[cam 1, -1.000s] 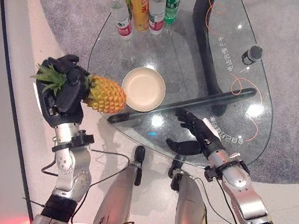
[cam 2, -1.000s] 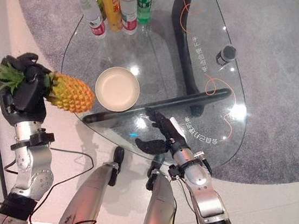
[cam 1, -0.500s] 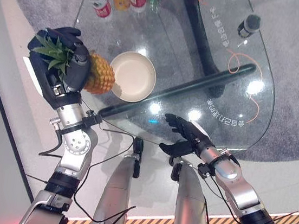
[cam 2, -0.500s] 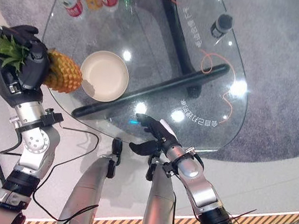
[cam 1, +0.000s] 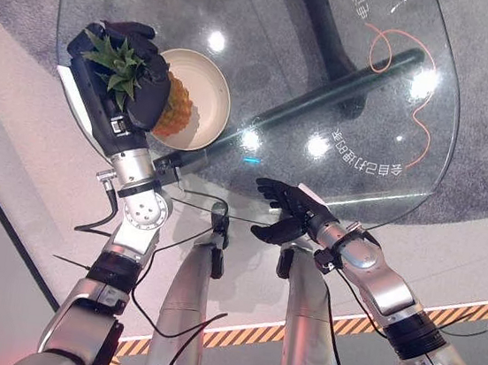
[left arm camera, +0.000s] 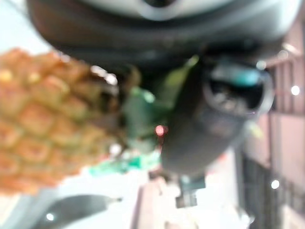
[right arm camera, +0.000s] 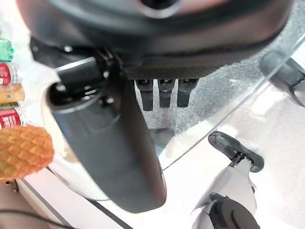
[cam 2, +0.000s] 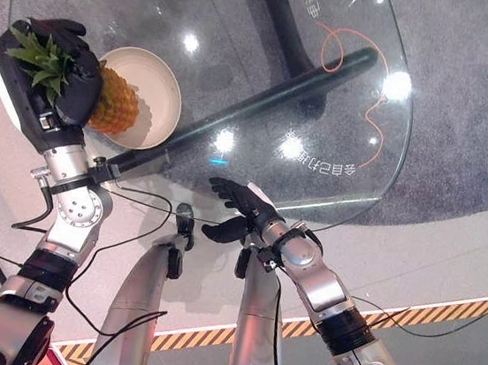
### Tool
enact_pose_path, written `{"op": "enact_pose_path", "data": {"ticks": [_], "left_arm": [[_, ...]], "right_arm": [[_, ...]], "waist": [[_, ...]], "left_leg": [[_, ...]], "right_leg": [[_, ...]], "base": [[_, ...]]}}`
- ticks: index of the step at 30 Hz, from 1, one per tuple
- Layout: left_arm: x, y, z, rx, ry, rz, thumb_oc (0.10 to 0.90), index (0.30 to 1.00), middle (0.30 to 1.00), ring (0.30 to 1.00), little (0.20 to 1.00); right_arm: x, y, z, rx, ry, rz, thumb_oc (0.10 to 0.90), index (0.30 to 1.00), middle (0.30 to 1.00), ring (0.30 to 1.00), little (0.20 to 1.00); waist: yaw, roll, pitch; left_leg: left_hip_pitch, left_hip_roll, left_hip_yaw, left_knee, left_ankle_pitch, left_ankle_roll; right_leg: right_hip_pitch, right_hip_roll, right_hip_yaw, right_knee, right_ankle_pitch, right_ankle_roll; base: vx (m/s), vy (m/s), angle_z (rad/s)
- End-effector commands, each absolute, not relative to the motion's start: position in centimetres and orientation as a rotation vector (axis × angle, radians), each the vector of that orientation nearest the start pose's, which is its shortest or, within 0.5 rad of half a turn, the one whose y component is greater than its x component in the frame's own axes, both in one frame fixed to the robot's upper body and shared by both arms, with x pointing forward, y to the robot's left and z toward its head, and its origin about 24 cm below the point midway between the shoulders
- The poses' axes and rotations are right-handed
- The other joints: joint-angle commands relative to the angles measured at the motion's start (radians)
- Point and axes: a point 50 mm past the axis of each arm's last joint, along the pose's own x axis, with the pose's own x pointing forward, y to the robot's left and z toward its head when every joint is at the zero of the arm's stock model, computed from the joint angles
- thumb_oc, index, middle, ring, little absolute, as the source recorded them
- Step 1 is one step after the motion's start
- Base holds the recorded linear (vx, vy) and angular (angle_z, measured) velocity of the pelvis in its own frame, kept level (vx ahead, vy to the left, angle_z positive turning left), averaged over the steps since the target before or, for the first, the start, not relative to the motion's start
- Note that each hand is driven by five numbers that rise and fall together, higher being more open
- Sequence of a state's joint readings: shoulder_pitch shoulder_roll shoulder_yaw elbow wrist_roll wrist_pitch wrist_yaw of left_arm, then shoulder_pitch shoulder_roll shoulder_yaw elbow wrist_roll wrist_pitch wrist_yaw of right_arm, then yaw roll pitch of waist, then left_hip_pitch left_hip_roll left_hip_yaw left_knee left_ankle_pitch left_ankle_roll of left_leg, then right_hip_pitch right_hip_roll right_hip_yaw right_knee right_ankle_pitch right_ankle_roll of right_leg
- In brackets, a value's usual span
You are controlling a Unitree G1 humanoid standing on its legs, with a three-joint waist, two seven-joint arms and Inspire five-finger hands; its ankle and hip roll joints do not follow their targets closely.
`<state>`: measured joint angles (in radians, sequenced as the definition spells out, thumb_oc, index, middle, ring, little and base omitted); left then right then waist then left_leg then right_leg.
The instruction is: Pick up the fruit to the plate
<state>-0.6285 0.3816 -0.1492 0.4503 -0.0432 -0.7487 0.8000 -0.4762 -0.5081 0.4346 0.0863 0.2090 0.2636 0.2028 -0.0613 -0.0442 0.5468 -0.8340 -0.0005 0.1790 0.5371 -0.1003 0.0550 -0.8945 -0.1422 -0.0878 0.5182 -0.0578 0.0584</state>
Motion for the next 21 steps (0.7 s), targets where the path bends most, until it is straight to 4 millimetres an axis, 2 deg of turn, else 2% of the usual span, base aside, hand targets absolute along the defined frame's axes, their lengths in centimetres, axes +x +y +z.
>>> {"op": "enact_pose_path", "data": {"ticks": [1, 15, 21], "left_arm": [[30.1, 18.6, 24.2, -0.090, -1.316, 0.449, 0.100, 0.300, 0.300, 0.300, 0.200], [31.4, 18.9, 25.5, -0.030, -1.332, 0.536, 0.100, 0.300, 0.300, 0.300, 0.200], [32.4, 19.2, 25.2, -0.030, -1.253, 0.567, 0.100, 0.300, 0.300, 0.300, 0.200]], "right_arm": [[31.0, -11.1, 11.6, -0.422, -0.031, 0.679, 0.800, 0.900, 0.900, 0.900, 0.900], [31.6, -11.2, 12.6, -0.440, -0.068, 0.676, 0.800, 0.900, 0.900, 0.900, 0.900], [31.7, -10.6, 13.0, -0.440, -0.087, 0.685, 0.800, 0.900, 0.900, 0.900, 0.900]], "waist": [[0.024, 0.014, -0.027], [0.001, 0.011, -0.027], [-0.006, 0.002, -0.027]], "left_leg": [[0.007, -0.082, 0.012, -0.054, -0.014, -0.025], [-0.048, -0.090, 0.025, -0.085, 0.017, -0.035], [-0.065, -0.095, 0.021, -0.091, 0.025, -0.039]], "right_leg": [[0.003, 0.090, -0.047, -0.016, 0.054, 0.025], [-0.049, 0.107, -0.045, -0.053, 0.079, 0.018], [-0.059, 0.116, -0.049, -0.067, 0.088, 0.015]], "base": [[-0.03, 0.042, -0.09], [-0.01, 0.018, -0.01], [0.00, 0.000, 0.00]]}}
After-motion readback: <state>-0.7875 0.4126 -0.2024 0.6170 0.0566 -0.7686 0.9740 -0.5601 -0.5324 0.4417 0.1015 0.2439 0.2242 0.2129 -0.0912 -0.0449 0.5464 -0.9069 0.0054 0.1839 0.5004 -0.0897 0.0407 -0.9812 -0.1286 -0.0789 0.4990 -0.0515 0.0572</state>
